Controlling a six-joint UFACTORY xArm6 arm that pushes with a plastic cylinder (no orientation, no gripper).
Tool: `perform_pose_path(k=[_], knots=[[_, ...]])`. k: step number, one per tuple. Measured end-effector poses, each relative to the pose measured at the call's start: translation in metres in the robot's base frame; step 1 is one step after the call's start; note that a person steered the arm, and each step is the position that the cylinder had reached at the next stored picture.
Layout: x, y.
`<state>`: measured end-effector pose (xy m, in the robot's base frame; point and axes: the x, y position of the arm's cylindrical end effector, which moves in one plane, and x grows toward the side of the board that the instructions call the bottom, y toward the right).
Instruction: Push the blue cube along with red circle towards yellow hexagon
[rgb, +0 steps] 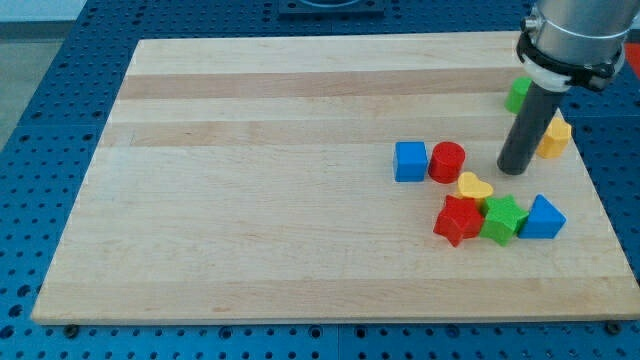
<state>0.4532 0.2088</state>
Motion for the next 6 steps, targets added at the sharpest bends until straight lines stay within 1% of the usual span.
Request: perform_pose_path(k=[1, 2, 3, 4, 5, 6], knots=[[-0.009, -0.019], [-0.039, -0.062], [-0.077, -0.091], [-0.084, -0.130], [-0.045, -0.175], [-0.011, -0.183]])
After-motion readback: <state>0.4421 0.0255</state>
